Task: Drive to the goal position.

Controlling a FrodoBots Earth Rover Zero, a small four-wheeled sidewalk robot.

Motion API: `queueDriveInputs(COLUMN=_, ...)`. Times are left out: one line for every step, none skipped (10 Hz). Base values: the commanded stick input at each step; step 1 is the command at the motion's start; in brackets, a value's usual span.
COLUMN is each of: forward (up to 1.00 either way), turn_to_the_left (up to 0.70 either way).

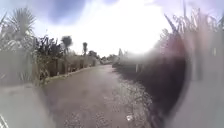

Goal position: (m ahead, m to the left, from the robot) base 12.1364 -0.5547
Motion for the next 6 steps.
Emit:
queueDriveInputs(forward=0.85, turn_to_the_left=-0.26)
queueDriveInputs(forward=0.85, turn_to_the_left=-0.33)
queueDriveInputs(forward=0.85, turn_to_the_left=-0.34)
queueDriveInputs(forward=0.85, turn_to_the_left=-0.34)
queueDriveInputs(forward=0.85, turn_to_the_left=-0.34)
queueDriveInputs(forward=0.85, turn_to_the_left=-0.33)
